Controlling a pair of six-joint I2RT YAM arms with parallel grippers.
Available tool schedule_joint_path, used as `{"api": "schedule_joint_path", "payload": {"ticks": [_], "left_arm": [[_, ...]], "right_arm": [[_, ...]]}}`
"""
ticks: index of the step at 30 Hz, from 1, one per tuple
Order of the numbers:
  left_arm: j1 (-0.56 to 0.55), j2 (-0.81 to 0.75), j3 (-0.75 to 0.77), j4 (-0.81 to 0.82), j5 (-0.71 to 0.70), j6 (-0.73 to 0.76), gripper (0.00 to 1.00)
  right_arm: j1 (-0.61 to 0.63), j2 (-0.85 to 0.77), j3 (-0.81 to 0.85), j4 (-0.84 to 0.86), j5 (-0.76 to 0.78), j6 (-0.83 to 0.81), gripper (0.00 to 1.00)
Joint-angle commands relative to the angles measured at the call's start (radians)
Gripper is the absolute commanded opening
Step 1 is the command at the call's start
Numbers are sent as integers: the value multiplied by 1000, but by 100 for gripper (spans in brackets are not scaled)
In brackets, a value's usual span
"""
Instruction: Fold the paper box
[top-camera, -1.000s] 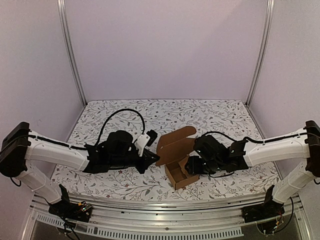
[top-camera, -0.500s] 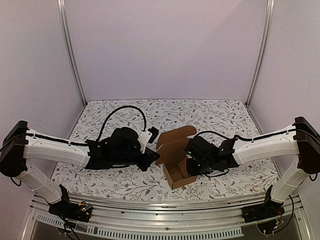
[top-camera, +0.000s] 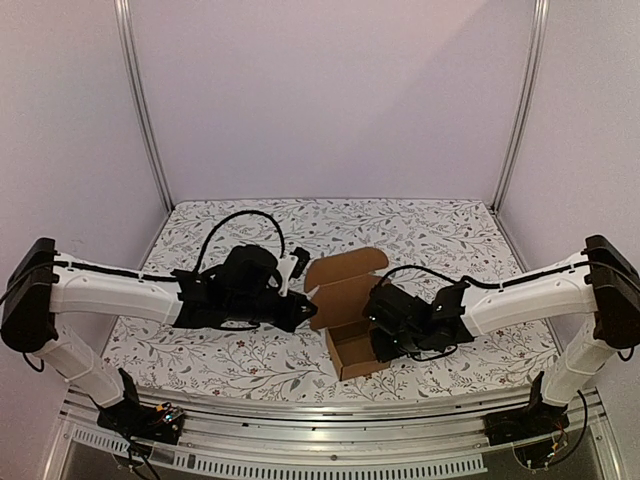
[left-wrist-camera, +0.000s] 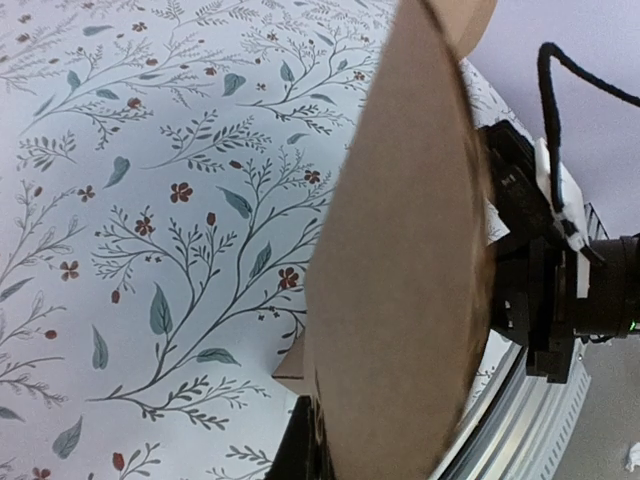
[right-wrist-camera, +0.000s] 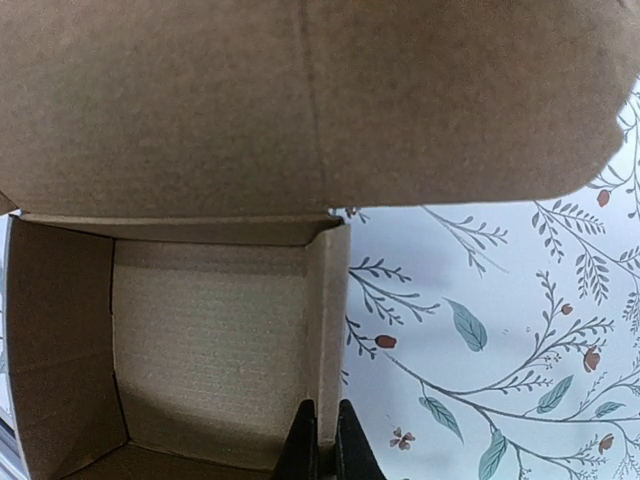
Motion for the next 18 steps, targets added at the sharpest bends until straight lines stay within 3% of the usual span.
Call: {"api": "schedule_joint_path", "payload": {"ticks": [1,12,18], "left_arm": [[44,76,-14,-62,155,-71,0],[102,183,-15,-13,296,-90,0],[92,147,-16,-66,265,-49,0]], "right_arm": [[44,-5,-1,-4,18,-65,0],[50,-13,-15,4,-14,-87,0],[47,11,41,-33,-34,-119,19]]}}
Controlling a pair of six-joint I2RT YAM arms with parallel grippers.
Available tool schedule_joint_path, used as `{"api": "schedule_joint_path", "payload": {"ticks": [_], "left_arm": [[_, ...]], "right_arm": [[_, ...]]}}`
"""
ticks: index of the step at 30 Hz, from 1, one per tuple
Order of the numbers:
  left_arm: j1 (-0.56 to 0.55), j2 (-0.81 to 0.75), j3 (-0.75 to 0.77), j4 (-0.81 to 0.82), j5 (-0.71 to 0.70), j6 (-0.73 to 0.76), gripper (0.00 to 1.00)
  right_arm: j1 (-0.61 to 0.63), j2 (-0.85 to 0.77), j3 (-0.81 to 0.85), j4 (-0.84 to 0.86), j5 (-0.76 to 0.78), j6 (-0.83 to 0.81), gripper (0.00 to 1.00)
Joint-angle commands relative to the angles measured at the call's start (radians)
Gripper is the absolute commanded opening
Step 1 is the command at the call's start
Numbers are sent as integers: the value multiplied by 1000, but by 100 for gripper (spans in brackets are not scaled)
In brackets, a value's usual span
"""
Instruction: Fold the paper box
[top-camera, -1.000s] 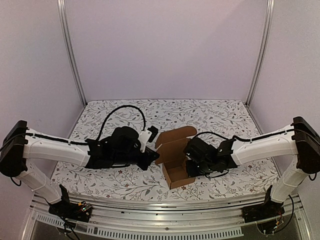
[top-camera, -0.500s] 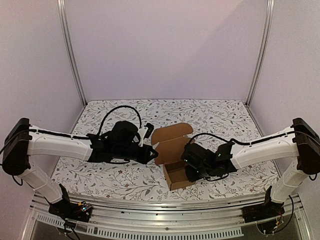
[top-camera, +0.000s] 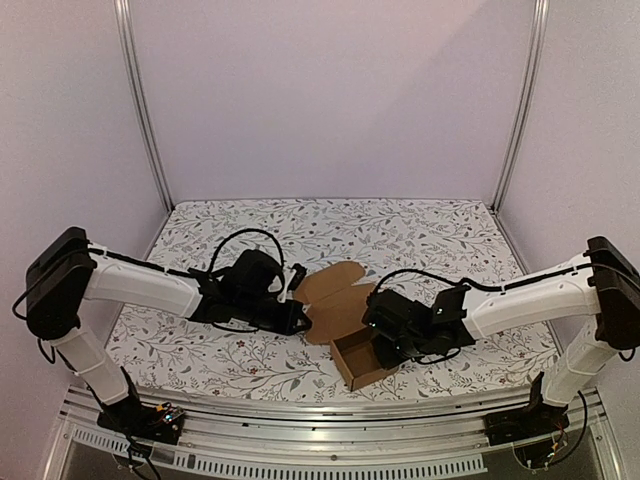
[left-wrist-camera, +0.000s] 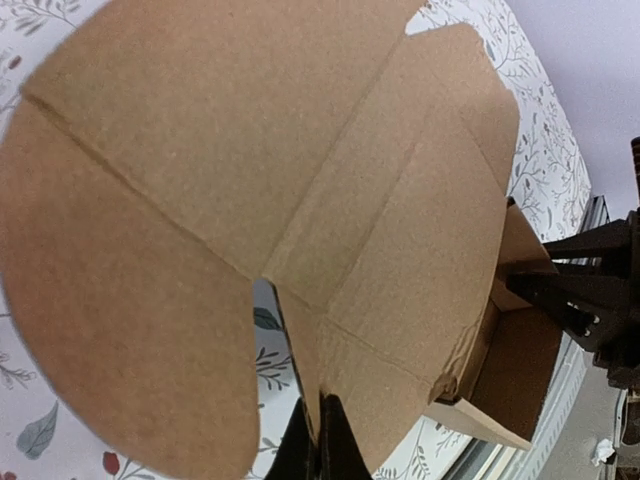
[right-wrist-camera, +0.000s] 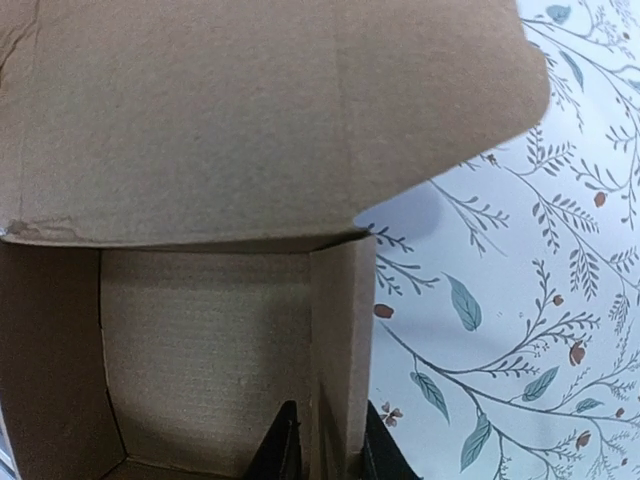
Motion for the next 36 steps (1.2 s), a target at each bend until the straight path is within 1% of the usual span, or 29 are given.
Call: {"api": "schedule_joint_path", "payload": {"ticks": [1,4,10,16,19,29,31,34,36], "left_arm": [[-36,-17,-10,-83,50,43,0],[-42,-37,-8,-103,34,65,0],[-54,-63,6,-141,2,97,0],[-60,-69,16,-148,-9,103,0],[-61,-72,14,-153,-21,102,0],[-61,-65,30,-181,-49,97,0],[-61,-65,35,-184,-52,97,0],[-61,-64,40,-187,-51,100,0],[-61,-64,43,-191,-50,100,0]], "right_arm": [[16,29,53,12,-62,-40,21],[-7,38,68,4,-104,-68,27],[-56,46,99,-23,-200,-119,35],[-64,116,160,-82,-235,-156,36],[-63,144,164,-101,-251,-158,36],[-56,161,138,-141,-205,-121,37],[-45,175,141,-148,-181,-119,35],[-32,200,146,-151,-160,-110,25],[-23,215,154,-158,-140,-106,16]]}}
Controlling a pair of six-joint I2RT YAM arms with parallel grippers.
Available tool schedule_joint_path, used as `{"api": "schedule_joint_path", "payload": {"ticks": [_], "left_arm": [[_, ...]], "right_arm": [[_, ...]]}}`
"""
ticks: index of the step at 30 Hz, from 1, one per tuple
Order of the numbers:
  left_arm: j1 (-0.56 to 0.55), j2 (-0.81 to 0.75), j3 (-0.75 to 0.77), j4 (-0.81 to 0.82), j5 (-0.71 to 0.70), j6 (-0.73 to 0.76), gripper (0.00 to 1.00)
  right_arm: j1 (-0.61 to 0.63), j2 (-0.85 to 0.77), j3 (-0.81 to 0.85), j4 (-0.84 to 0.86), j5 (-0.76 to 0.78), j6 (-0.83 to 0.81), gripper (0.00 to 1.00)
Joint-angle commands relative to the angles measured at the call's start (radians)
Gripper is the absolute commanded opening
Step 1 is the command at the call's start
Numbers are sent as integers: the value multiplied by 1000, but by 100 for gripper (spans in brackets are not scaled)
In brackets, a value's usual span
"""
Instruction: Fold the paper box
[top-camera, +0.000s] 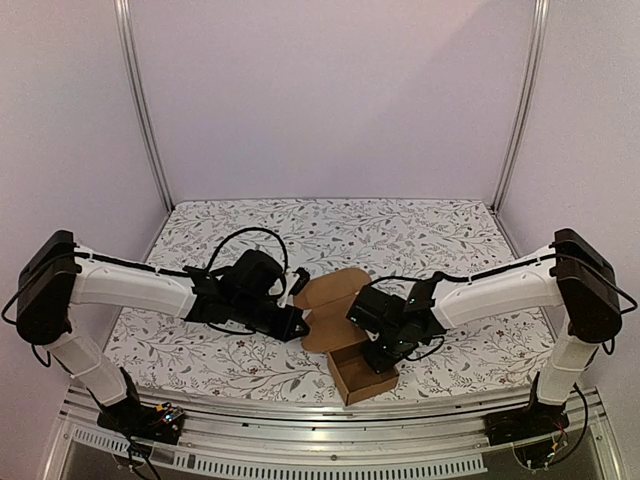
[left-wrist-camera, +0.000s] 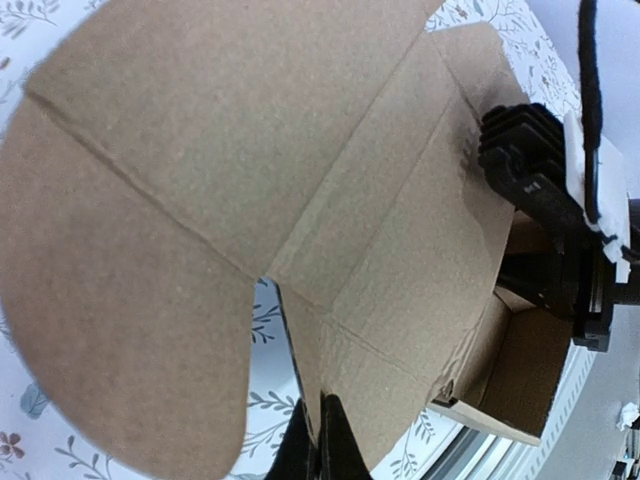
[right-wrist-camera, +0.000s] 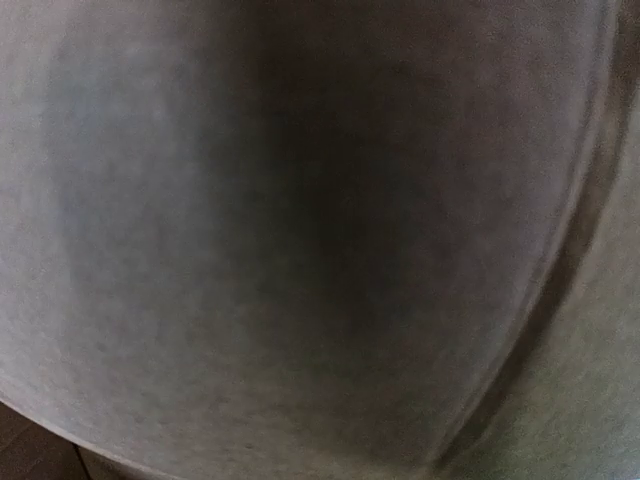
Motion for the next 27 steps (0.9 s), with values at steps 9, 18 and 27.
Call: {"api": "schedule_joint_path", "payload": {"ticks": [9,18,27], "left_arm": [[-15,-10,31,-79,-38,31,0],[-15,-23,42,-109,-60,40,0],[-15,-39,45,-135,-98,43,0]], "right_arm": [[77,62,46,-87,185,18,0],[88,57,59,-77,184,39,25],[88,-4,70,-101,133,56,38]]}}
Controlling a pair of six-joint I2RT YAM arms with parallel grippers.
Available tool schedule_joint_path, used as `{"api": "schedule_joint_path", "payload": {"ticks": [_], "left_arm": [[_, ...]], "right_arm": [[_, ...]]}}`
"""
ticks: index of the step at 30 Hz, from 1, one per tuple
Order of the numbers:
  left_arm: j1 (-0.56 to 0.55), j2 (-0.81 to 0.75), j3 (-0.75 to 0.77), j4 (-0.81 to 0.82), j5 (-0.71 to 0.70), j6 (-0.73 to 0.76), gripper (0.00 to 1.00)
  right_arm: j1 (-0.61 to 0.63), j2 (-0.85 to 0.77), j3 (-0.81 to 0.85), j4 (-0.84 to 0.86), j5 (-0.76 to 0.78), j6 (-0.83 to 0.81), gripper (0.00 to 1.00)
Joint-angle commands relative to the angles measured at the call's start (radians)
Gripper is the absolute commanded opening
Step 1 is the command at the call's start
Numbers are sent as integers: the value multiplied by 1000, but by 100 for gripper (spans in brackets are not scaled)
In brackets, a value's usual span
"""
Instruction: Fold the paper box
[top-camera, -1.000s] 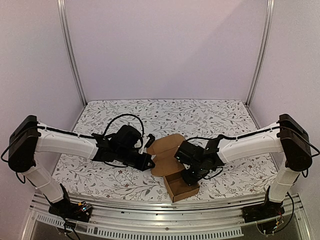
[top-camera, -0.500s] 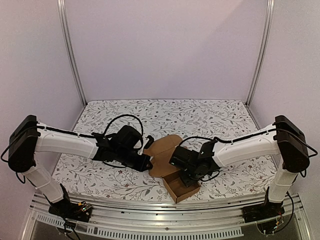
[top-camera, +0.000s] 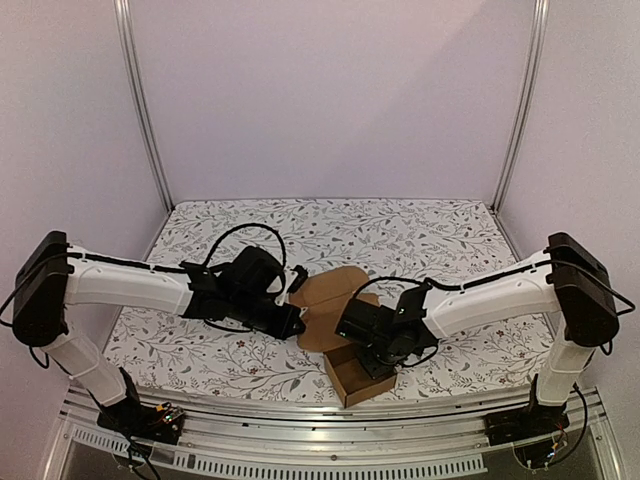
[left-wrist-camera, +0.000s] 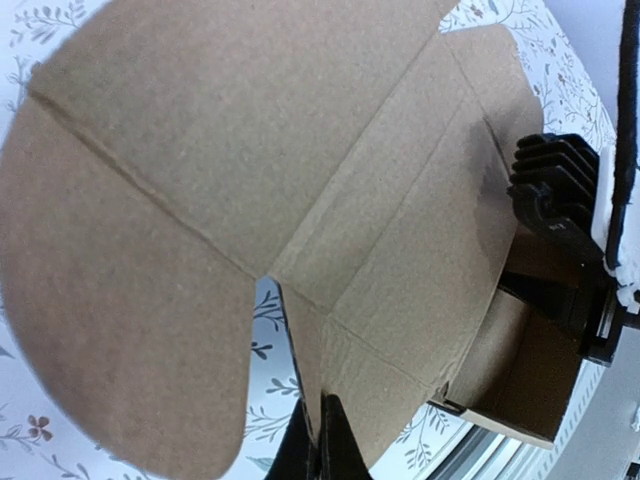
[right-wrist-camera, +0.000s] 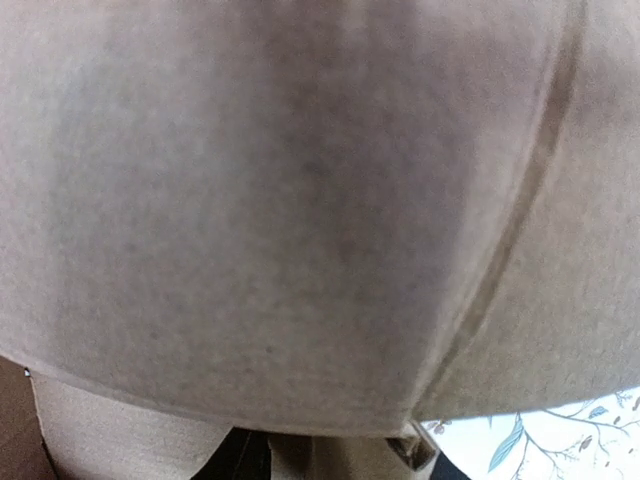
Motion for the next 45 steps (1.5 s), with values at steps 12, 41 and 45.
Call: {"api": "schedule_joint_path", "payload": {"ticks": [12,41,45], "left_arm": [[-12,-15,24,-53,-58,21,0],[-52,-52,89,-163,-207,94,0],[-65,-74,96,-169,-254,136,0]], "right_arm": [[6,-77,-2,-58,-53,67,30],[18,-152,11,-11,36,69,58],[-3,-229,-1,-12,44,40,67]]}}
